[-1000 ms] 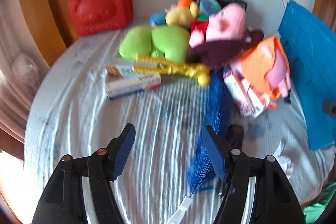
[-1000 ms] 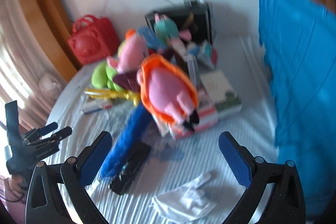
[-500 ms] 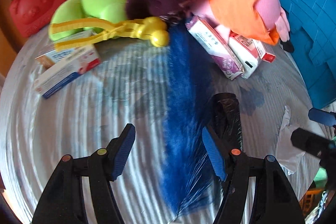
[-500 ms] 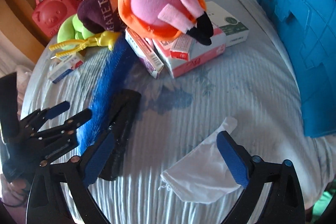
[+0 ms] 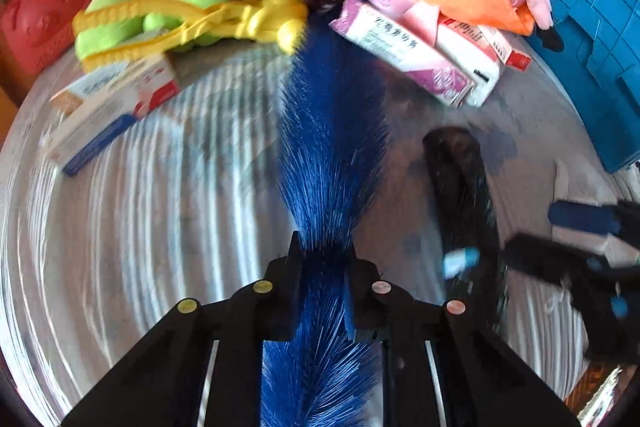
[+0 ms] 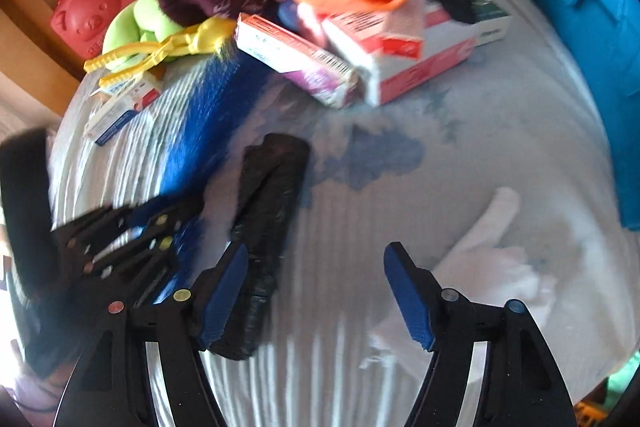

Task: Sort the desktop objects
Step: 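Grasp the blue duster with the left tool while the right tool grasps the black rolled bag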

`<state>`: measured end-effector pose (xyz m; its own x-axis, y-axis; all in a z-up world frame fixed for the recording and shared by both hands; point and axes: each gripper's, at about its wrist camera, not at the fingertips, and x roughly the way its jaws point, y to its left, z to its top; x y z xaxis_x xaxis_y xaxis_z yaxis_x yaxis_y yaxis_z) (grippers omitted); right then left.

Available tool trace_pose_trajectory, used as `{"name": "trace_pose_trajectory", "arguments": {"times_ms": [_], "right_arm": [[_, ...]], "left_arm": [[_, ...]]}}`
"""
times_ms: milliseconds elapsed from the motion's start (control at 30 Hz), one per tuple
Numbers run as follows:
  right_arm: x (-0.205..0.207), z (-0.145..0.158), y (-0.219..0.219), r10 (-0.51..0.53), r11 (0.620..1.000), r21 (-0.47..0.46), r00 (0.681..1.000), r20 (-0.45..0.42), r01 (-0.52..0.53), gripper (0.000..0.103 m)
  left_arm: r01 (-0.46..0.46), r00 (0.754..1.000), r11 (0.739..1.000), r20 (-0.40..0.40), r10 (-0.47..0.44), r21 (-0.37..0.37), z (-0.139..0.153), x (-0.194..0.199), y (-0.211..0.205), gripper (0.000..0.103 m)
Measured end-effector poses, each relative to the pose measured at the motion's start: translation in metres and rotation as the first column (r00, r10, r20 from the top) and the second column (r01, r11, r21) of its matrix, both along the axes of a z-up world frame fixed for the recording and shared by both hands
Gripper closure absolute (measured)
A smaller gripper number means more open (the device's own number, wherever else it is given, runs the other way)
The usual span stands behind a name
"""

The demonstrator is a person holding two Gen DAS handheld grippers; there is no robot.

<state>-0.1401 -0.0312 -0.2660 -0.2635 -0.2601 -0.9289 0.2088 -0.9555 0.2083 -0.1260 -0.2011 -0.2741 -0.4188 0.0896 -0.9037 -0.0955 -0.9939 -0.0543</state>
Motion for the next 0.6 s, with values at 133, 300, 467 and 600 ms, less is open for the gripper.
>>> {"name": "trace_pose_trajectory", "arguments": {"times_ms": [133,300,467,600], "right_arm": [[0.0,-0.009,-0.018,0.036,0.999,0.002,0.999,0.016,-0.036,0.031],[0.0,-0.021,-0.036,0.063,0.998,0.026,0.998,0.023,-0.064,0.04],[0.002,-0.027,-0.047,0.074,0.994,0.077,0.997,-0.005,-0.073,0.045],[0.006,-0.025,-0.051,0.096,0.989,0.121,0.995,-0.038,-0.09,0.064]], "left_arm": [[-0.027,0.999,1.0,0.018,0.027,0.003,0.0,0.035,-0.02,0.087],[-0.037,0.999,0.999,0.012,0.038,-0.029,0.003,0.051,-0.028,0.084],[-0.069,0.998,0.997,-0.003,0.069,-0.031,0.0,0.031,-0.024,0.082],[-0.084,0.996,0.995,-0.02,0.084,-0.047,0.006,0.024,-0.019,0.09]]}}
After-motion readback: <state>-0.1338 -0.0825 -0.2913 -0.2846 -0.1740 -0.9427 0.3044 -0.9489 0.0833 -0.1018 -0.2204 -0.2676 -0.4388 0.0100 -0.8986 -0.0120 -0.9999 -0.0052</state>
